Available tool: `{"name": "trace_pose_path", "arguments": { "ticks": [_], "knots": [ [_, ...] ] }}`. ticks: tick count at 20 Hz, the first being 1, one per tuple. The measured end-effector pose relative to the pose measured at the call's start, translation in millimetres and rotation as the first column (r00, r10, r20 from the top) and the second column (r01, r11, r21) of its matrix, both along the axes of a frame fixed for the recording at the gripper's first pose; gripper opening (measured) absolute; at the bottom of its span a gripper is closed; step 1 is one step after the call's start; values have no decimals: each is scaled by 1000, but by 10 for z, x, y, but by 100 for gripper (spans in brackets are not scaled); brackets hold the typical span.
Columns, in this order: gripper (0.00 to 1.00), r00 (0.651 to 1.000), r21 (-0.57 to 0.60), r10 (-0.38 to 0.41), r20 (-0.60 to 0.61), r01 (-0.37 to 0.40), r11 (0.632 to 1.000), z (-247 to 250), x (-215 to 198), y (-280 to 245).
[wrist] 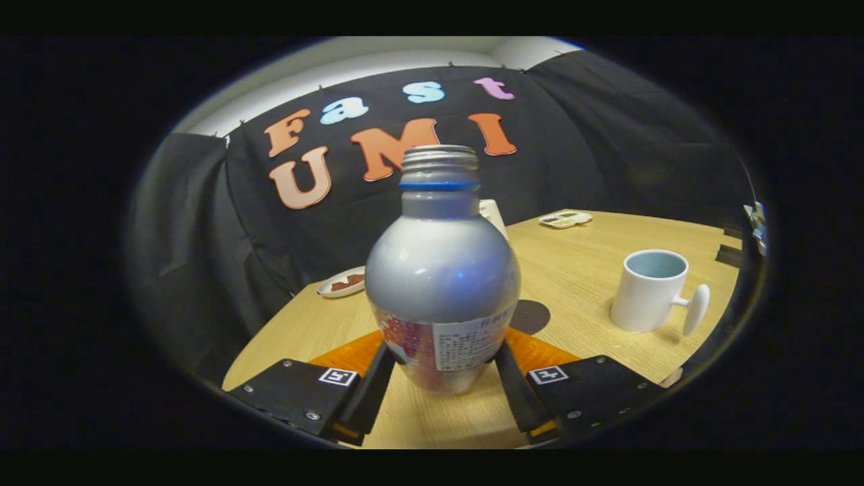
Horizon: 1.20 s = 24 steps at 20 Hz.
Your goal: Take the bottle from table, then pour the juice into the cup, finally place the bottle on the coaster
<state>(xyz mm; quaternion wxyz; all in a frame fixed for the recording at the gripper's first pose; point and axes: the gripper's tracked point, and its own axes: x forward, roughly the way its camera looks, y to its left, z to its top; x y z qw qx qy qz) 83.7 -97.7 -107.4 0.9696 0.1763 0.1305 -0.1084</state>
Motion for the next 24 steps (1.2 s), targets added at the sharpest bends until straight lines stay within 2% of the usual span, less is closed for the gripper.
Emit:
{"name": "trace_pose_path", "arguments": {
  "ticks": [5,9,15,24],
  "knots": [
    [77,998,172,-52,45,44,984,86,36,-124],
    [77,993,331,-101,57,77,940,44,133,-263],
    [77,975,576,-212,67,135,806,88,223,-475],
    [77,950,804,-309,44,149,575,206,398,-609]
  ]
}}
